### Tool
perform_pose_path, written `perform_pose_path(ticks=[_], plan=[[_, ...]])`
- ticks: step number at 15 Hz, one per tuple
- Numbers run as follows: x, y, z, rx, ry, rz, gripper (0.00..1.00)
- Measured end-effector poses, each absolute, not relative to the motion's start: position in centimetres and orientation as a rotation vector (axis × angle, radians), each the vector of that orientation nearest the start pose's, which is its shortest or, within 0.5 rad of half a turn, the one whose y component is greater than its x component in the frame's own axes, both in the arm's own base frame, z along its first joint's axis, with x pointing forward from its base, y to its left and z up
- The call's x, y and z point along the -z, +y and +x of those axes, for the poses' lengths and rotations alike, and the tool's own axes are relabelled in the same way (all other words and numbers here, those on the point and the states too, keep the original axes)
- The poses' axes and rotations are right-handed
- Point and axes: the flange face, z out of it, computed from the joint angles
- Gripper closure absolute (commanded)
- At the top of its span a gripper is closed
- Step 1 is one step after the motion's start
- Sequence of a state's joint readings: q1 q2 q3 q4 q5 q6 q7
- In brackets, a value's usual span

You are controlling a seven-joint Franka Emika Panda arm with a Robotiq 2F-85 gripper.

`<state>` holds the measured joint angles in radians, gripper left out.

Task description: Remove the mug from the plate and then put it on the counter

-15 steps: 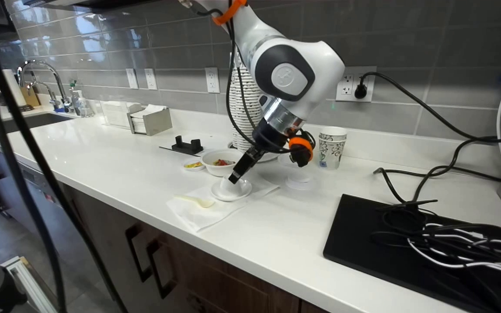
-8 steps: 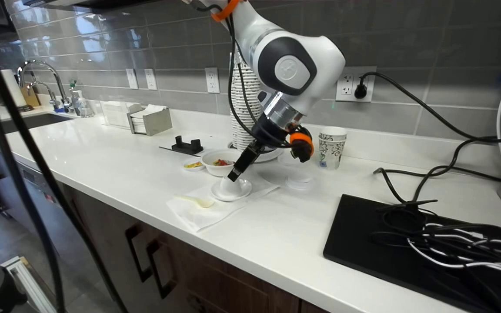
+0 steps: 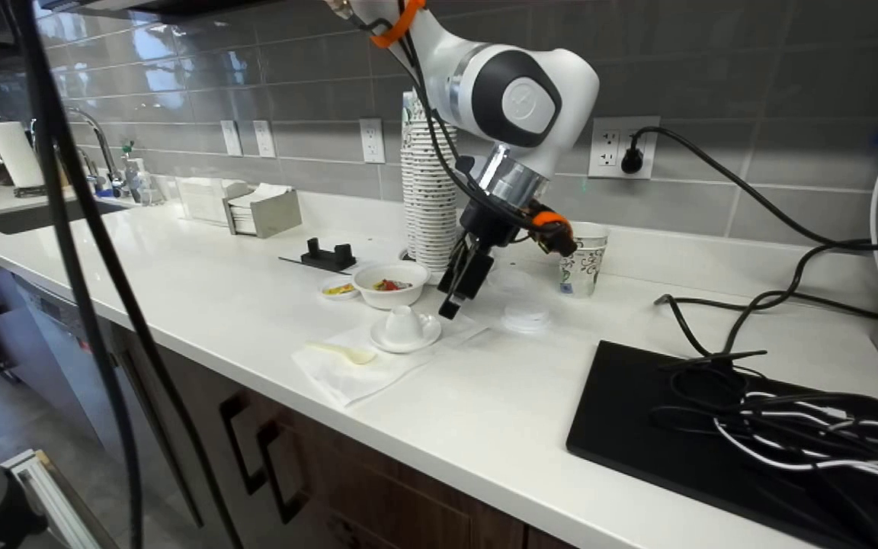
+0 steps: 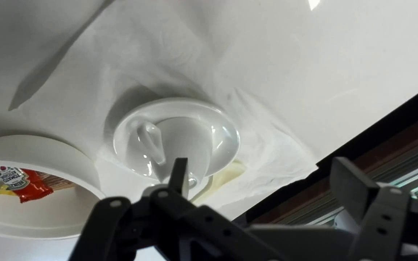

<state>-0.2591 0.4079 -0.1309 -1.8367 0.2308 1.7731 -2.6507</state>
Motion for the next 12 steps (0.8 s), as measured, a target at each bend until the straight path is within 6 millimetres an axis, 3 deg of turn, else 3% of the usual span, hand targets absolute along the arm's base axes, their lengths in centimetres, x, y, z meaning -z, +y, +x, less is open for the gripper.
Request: perform_pose_path(ticks=[2,6,8,10,12], plan=[[-28.4,-19.7,56.3,-0.274,3.234,1.534,0.00],[-29.0,-13.8,60.9,-0.422,3.295,1.307,0.00],[-28.6,-12.5,62.4,-0.480,3.328,1.191,0.00],[-27.9,-12.2,63.4,-0.520,3.362,1.089,0.00],[-26.8,-13.6,63.0,-0.540,3.406,1.062,0.00]])
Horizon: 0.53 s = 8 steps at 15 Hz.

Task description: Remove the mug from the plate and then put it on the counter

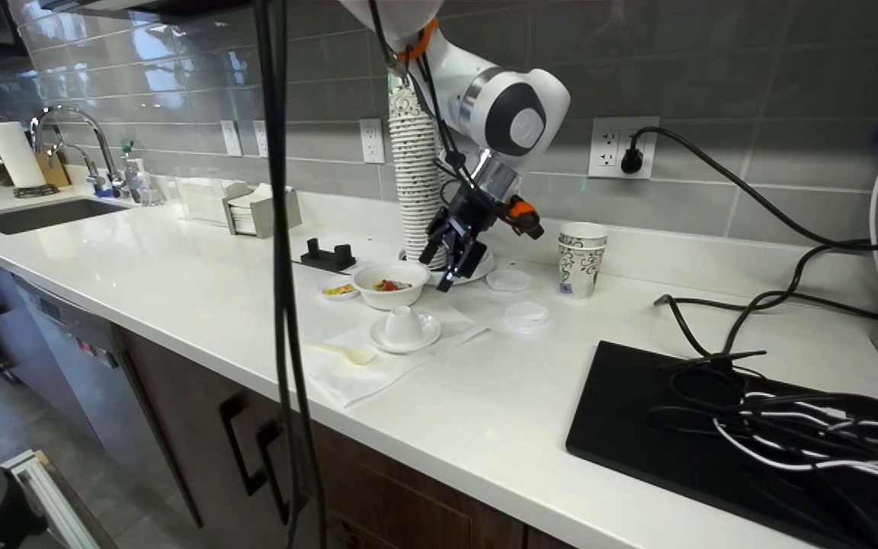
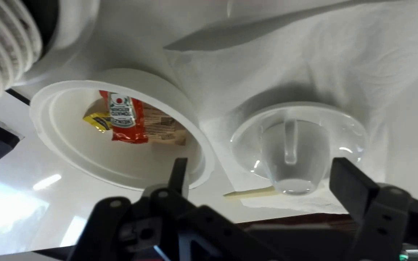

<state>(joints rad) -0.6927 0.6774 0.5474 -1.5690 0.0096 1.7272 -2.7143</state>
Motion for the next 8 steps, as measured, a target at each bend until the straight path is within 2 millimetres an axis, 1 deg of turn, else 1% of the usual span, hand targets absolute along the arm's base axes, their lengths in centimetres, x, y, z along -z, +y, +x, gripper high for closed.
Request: perform_pose_path(ticks=[2,4,6,8], plan=[[-25.9,-15.6,62.0,-0.557,3.442,1.074,0.00],[-25.5,-17.3,61.1,-0.573,3.463,1.088,0.00],[-25.5,-18.3,60.4,-0.581,3.484,1.089,0.00],[-25.6,-18.6,60.0,-0.575,3.512,1.071,0.00]])
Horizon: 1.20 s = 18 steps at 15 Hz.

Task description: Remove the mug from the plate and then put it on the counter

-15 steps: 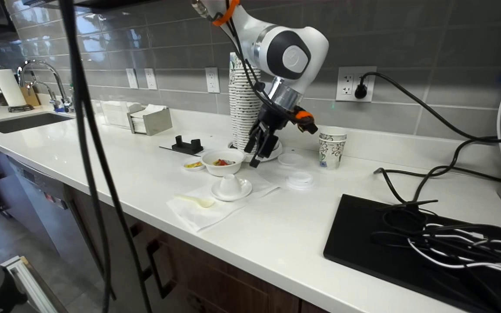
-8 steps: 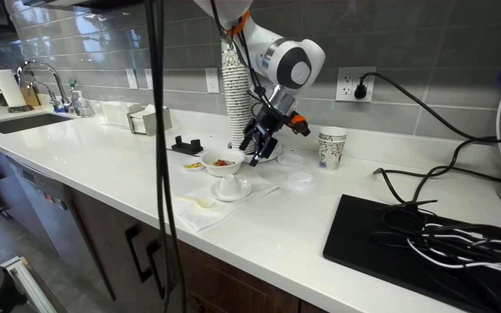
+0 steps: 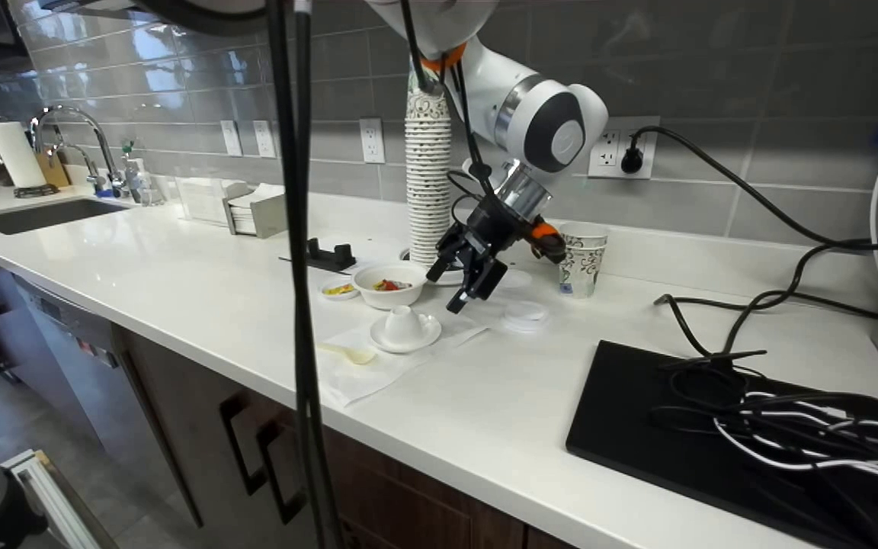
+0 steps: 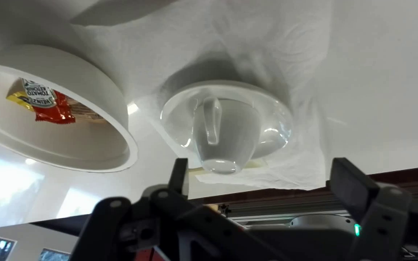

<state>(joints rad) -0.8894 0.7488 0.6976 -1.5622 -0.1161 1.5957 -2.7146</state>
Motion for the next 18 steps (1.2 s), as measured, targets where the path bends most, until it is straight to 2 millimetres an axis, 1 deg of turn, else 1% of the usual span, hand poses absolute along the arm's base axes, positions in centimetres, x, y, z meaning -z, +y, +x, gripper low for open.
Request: perform_pose_path(ticks=[4,8,11,12,14,15,16,18], plan=[[-25.3,-18.2,59.9,0.377,-2.427,-0.706,0.00],[-24.9,-17.7,60.3,0.348,-2.447,-0.669,0.00],[-24.7,-17.3,60.7,0.338,-2.461,-0.642,0.09],[-24.5,-17.2,60.8,0.340,-2.459,-0.640,0.15],[-24.1,-17.1,60.8,0.345,-2.453,-0.638,0.21],[-23.8,-17.0,60.8,0.348,-2.449,-0.637,0.27],[-23.5,-16.9,60.7,0.351,-2.444,-0.635,0.26],[-22.9,-16.7,60.8,0.359,-2.437,-0.631,0.29]])
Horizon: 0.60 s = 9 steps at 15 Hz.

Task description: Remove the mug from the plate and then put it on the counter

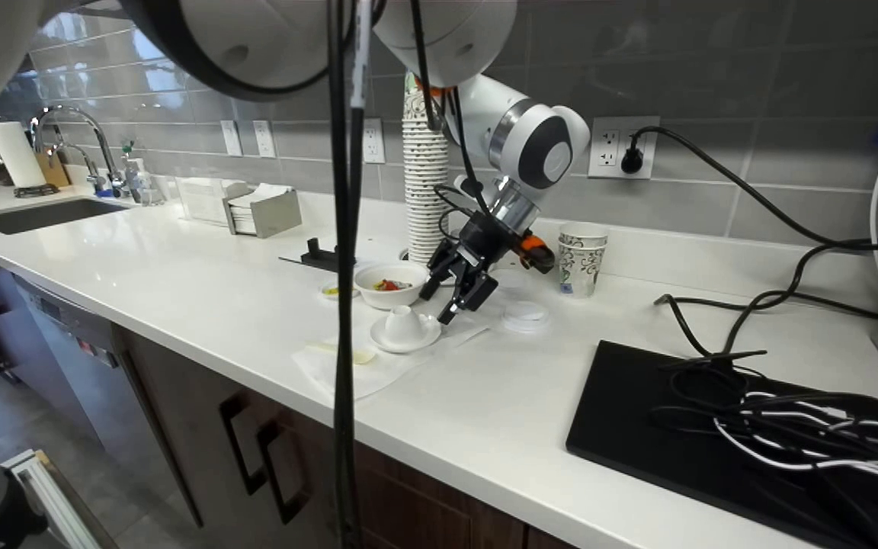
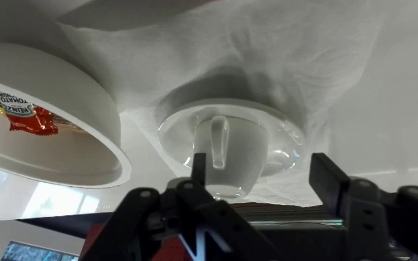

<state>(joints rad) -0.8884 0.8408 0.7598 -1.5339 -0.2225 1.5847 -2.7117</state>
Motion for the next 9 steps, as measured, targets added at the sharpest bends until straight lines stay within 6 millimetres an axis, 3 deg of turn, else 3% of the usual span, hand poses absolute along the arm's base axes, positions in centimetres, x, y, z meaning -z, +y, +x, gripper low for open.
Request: perform_pose_path(ticks=[1,5,8,9], plan=[[-22.5,-16.6,60.8,0.370,-2.428,-0.641,0.32],[-20.9,-15.8,61.4,0.376,-2.413,-0.658,0.29],[-20.3,-15.1,62.0,0.387,-2.410,-0.672,0.38],[-20.2,-14.8,62.1,0.387,-2.410,-0.671,0.46]])
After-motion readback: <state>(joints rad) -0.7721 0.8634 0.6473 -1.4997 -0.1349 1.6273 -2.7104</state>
